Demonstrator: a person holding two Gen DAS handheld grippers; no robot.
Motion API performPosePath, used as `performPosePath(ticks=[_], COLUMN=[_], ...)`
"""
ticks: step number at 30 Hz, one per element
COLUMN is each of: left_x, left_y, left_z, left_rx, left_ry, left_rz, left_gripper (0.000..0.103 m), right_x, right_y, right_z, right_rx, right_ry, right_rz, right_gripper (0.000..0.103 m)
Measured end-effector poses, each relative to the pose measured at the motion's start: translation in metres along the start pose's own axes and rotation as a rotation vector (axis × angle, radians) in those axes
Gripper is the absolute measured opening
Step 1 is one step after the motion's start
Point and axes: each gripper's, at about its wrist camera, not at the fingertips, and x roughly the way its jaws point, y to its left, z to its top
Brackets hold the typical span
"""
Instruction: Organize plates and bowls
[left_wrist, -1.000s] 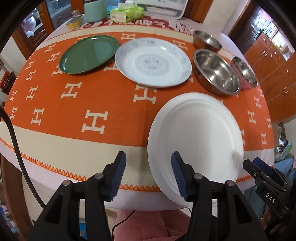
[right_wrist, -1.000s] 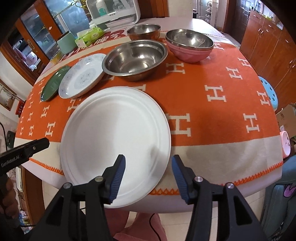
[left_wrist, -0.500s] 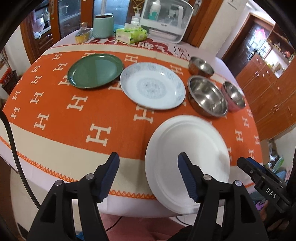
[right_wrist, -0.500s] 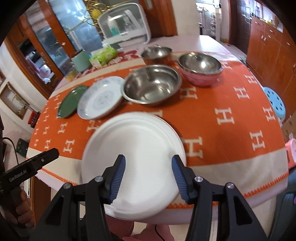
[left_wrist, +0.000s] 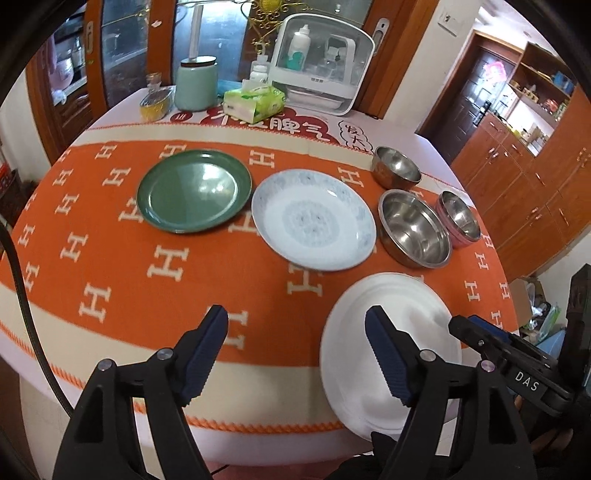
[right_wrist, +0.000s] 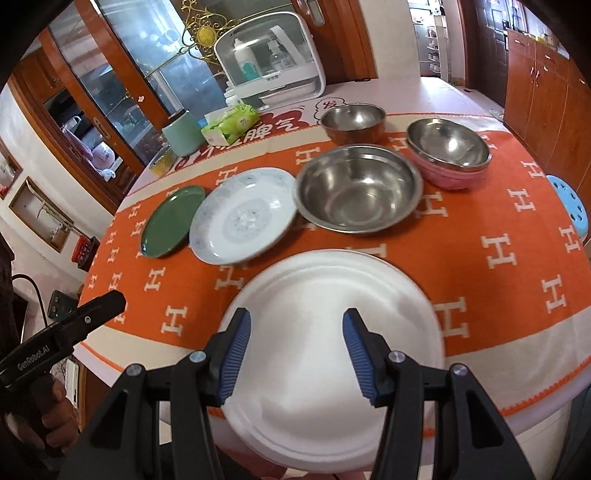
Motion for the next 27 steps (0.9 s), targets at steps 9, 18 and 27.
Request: performPosePath(ticks=[9,18,27], left_x=[0.006,0.017,0.045], left_y=[0.038,0.056,0.049], left_z=[0.036,0.078,0.122], left_rx=[0.072,0.184,0.369], left_ry=[0.024,0.049,0.087], left_rz=[0.014,-0.019,-0.065], left_gripper=[0.077,0.079,0.079], right_x=[0.019,0.041,0.065], right_y=[0.034,0.053,0.054], right_z=[0.009,0.016,0.013], right_rx=[0.063,0.168,0.349], right_ry=[-0.024,-0.054,-0.106], right_rz=[0.02,0.029,0.008], right_gripper=[0.052,0.052,0.052])
